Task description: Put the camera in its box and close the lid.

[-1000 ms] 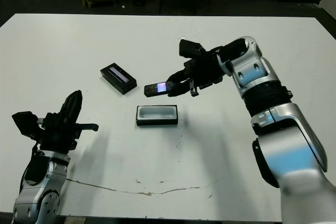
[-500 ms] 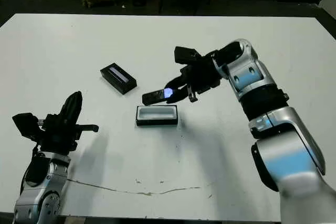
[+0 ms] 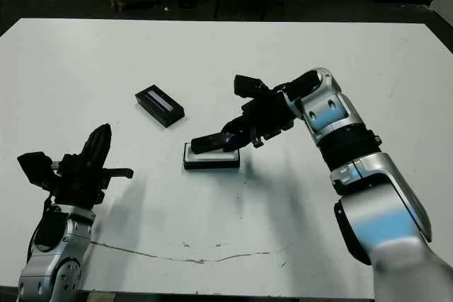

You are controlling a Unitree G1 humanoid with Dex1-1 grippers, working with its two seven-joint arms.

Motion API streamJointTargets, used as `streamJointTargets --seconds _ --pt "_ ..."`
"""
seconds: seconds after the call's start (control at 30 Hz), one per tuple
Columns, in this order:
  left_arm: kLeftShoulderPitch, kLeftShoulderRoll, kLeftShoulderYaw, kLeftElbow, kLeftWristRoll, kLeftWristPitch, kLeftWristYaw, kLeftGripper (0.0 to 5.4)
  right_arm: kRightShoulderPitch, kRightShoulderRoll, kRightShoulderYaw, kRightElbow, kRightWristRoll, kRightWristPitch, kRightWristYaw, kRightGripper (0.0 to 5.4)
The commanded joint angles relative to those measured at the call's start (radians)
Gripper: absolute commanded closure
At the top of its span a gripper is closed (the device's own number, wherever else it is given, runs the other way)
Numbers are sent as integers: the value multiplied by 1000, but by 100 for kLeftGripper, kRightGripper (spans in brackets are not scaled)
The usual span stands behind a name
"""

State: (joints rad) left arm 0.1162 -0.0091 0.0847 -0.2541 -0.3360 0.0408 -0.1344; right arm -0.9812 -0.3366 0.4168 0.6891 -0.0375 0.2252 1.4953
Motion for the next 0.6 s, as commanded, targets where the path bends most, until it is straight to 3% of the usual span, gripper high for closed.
streamJointTargets --seconds 0.03,0.6 --pt "12 1 1 16 7 2 -2 540 3 15 6 35 -7 -32 2 497" --pt "12 0 -2 20 10 -5 -2 540 -19 59 0 134 -33 -101 -11 498"
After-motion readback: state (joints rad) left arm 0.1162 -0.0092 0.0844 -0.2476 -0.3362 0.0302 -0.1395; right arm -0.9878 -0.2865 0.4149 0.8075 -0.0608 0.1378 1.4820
